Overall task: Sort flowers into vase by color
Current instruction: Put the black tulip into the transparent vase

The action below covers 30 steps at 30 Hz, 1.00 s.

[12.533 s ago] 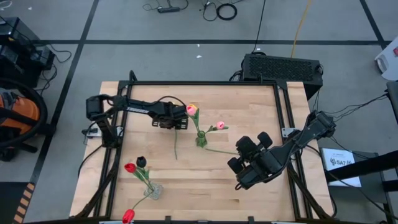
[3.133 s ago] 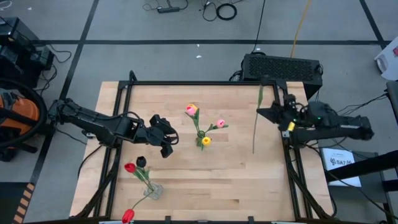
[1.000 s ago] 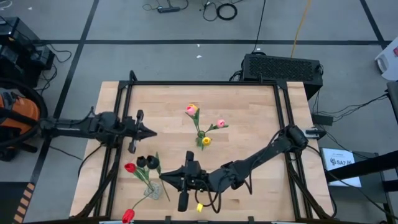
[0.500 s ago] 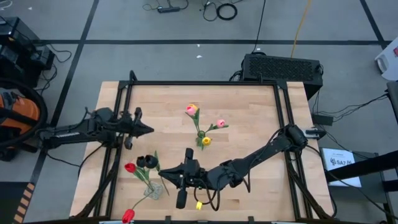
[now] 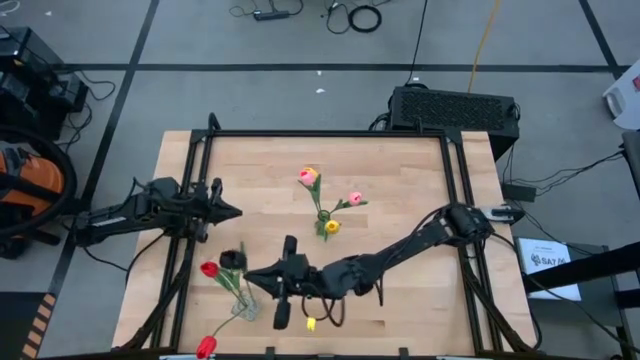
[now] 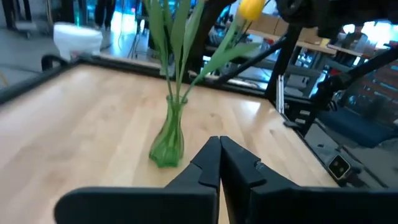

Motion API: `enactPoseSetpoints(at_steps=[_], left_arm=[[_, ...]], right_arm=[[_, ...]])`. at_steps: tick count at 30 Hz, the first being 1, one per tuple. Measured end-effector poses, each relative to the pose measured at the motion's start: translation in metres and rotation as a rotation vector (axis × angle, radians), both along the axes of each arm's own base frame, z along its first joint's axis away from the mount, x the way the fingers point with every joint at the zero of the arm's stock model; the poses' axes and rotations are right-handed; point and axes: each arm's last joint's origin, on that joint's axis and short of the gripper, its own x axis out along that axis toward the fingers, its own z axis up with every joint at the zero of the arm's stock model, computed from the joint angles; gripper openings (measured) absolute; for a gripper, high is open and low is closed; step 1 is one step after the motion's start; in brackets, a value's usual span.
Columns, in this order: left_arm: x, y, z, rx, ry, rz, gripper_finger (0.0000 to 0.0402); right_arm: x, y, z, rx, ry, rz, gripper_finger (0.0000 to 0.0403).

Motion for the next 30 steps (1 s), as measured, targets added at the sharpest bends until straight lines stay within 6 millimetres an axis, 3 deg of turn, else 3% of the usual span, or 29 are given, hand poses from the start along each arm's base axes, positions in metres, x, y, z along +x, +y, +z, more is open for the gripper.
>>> enactPoseSetpoints(at_steps=[6, 16, 30], left_arm=[[0.001, 0.0, -0.003, -0.127, 0.025, 0.013, 0.002], [0.001, 0.0, -0.003, -0.129, 0.028, 0.016, 0.0022], [0.001, 0.0, -0.003, -0.129, 0.028, 0.02, 0.0022]], right_arm=[[0.006, 0.003, -0.006, -0.124, -0.103, 0.014, 0.0], [0.021, -0.007, -0.029, -0.124, -0.164, 0.054, 0.0], [0.033, -0.01, -0.06, -0.191, -0.042, 0.103, 0.0]])
